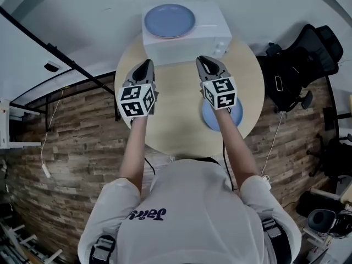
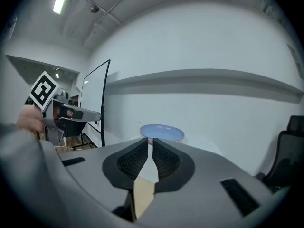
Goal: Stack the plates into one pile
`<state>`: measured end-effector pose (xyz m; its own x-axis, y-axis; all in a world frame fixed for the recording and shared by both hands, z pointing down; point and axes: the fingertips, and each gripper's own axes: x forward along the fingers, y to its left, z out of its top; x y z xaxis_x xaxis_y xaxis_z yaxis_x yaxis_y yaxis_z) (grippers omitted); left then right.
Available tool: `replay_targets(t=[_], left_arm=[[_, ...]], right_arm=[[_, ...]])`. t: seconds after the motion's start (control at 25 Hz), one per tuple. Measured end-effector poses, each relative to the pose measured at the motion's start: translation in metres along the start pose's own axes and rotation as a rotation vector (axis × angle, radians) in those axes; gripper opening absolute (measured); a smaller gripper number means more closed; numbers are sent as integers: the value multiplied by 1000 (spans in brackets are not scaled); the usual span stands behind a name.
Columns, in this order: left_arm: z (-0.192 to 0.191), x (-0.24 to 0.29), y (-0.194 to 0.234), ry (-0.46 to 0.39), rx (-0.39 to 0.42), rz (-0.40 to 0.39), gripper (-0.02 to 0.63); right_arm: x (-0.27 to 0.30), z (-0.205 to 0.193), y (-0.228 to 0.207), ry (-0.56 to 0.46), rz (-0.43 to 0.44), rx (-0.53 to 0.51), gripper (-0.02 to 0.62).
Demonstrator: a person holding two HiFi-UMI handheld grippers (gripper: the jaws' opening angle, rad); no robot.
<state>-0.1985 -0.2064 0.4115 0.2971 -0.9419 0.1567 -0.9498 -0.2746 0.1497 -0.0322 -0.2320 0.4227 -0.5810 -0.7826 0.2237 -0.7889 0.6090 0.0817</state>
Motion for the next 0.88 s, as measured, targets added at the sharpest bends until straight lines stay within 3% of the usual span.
replay_targets(t=[0.64,0.68,0.76,0.88], left_arm=[[5,178,102,85,35,83,23],[2,189,107,102,45,83,54],[-3,207,115,134,43,76,156],[-14,224,130,182,6,82,187]], right_arm=[[169,13,-116,91,28,-73,30],[180,11,-120,109,35,-78,48],[201,6,-130,140,38,-72,184],[225,1,-150,171,14,-34,184]])
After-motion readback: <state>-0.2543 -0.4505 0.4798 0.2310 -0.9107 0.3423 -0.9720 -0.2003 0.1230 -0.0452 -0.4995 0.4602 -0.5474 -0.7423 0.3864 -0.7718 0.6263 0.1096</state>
